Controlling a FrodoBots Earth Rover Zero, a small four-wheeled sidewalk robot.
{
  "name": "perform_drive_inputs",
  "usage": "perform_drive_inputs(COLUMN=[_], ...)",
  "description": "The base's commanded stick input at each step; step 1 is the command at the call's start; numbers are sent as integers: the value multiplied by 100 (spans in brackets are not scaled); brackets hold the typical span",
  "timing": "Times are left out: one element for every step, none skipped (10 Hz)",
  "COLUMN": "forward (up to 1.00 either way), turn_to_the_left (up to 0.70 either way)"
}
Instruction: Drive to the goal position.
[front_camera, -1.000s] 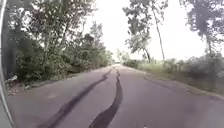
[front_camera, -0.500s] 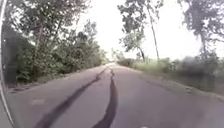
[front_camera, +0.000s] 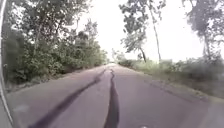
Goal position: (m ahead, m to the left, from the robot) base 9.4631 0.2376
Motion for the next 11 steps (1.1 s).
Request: perform_drive_inputs(forward=[70, 70, 70, 70, 70, 70, 70, 70, 70, 70, 70], turn_to_the_left=[0, 0, 0, -1, -2, -2, -2, -2, -2, -2, -2])
